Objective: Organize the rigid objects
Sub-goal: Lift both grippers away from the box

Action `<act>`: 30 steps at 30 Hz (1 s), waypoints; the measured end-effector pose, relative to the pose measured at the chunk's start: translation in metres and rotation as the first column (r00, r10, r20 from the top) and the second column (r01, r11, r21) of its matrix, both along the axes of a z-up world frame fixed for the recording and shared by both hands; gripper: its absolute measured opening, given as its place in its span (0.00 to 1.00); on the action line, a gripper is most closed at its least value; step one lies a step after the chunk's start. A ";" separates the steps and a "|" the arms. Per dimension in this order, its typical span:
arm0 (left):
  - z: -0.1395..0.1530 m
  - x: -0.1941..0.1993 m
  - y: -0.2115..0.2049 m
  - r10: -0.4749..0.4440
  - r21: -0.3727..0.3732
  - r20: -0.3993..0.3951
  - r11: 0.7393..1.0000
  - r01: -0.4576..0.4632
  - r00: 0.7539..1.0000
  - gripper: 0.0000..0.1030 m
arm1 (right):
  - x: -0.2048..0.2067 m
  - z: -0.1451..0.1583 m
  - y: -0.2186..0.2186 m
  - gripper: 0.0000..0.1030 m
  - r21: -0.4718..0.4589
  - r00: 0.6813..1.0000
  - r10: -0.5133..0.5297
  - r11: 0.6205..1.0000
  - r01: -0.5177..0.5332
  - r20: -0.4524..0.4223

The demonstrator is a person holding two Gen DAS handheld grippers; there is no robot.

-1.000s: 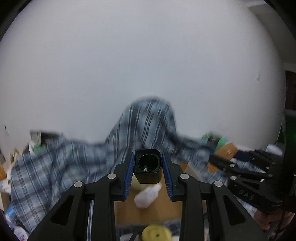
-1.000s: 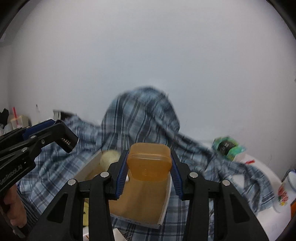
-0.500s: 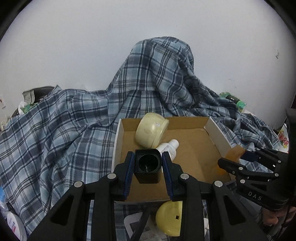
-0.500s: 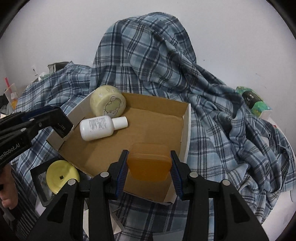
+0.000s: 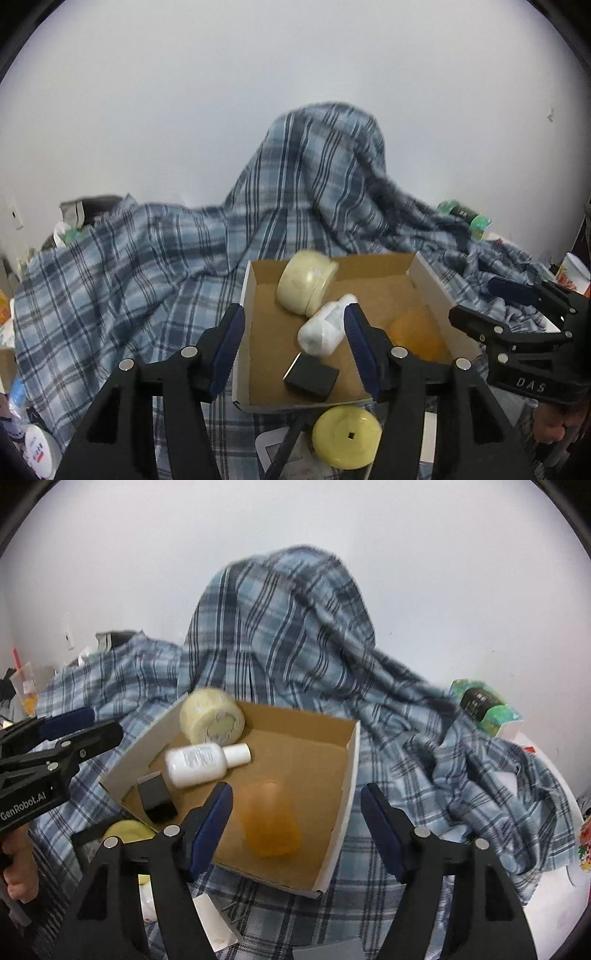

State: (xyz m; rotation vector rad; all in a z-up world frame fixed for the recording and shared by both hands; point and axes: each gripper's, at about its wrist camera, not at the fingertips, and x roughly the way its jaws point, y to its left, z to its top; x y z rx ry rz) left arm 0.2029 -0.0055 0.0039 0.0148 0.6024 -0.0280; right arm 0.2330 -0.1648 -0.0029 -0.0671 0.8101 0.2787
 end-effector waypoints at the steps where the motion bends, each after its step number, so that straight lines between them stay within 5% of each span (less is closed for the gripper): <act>1: 0.007 -0.006 -0.002 -0.010 0.001 0.020 1.000 0.010 1.000 0.56 | -0.002 0.007 -0.002 0.69 0.007 1.000 -0.003 1.000 0.003 0.014; 12: 0.059 -0.088 -0.013 -0.093 -0.020 0.221 0.995 0.100 0.971 0.58 | -0.059 0.081 -0.017 0.69 0.057 0.979 -0.001 0.998 -0.011 0.206; 14: 0.061 -0.099 -0.015 -0.097 -0.008 0.248 0.995 0.102 0.964 0.67 | -0.072 0.086 -0.020 0.69 0.066 0.974 0.001 0.998 -0.016 0.227; 19: 0.057 -0.126 -0.018 -0.108 0.006 0.309 0.994 0.112 0.945 1.00 | -0.099 0.085 -0.022 0.69 0.062 0.967 0.014 0.998 -0.031 0.253; 30: 0.015 -0.145 -0.022 -0.121 0.042 0.303 0.993 0.114 0.945 1.00 | -0.126 0.055 -0.042 0.69 0.020 0.966 -0.042 0.999 0.038 0.256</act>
